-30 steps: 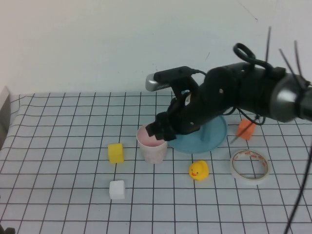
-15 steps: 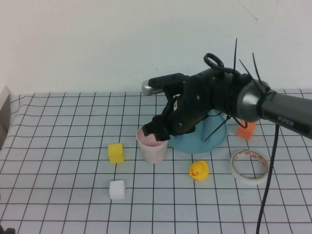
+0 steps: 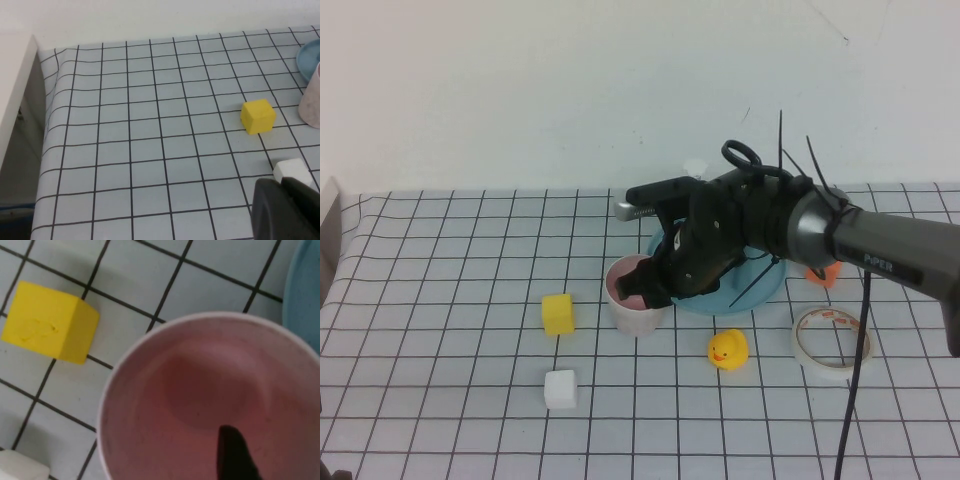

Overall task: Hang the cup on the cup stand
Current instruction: Pick up the cup from the table

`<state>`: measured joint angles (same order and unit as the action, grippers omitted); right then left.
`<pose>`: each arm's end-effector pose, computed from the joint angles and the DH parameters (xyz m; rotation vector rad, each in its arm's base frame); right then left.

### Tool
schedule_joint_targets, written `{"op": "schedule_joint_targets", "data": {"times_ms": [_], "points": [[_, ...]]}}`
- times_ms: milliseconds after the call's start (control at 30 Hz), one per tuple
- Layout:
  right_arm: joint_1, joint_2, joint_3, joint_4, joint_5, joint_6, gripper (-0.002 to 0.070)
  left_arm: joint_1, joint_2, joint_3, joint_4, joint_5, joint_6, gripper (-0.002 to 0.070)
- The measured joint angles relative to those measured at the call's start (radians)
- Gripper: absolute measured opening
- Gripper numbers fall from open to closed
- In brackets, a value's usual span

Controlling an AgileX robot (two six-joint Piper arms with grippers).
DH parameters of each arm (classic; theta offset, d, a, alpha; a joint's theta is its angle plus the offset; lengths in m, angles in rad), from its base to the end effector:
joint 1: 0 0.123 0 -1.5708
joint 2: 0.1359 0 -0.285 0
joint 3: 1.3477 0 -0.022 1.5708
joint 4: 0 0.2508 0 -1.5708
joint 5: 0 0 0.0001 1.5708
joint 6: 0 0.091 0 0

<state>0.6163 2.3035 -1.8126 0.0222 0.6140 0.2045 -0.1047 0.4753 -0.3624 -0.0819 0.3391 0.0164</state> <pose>0.4111 0.2926 0.1513 -0.5177 2.5718 0.3186 0.1020 -0.0132 0.2696 0.0606 1.9359 -0.1367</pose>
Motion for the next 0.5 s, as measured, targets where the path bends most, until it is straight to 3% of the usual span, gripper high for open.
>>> {"op": "schedule_joint_targets", "data": {"times_ms": [100,267,333,500], "points": [[0.0,0.0,0.0,0.0,-0.011,0.004,0.0276,0.0,0.0,0.0,0.0,0.0,0.0,-0.0003],[0.0,0.0,0.0,0.0,-0.03,0.015,0.0067,0.0,0.0,0.0,0.0,0.0,0.0,-0.0003],[0.0,0.0,0.0,0.0,-0.028,0.017,0.0032,0.0,0.0,0.0,-0.005,0.0,0.0,-0.0003],[0.0,-0.002,-0.022,0.0,0.036,0.019,0.0018,0.0,0.0,0.0,-0.018,-0.026,0.0,-0.0003]]}}
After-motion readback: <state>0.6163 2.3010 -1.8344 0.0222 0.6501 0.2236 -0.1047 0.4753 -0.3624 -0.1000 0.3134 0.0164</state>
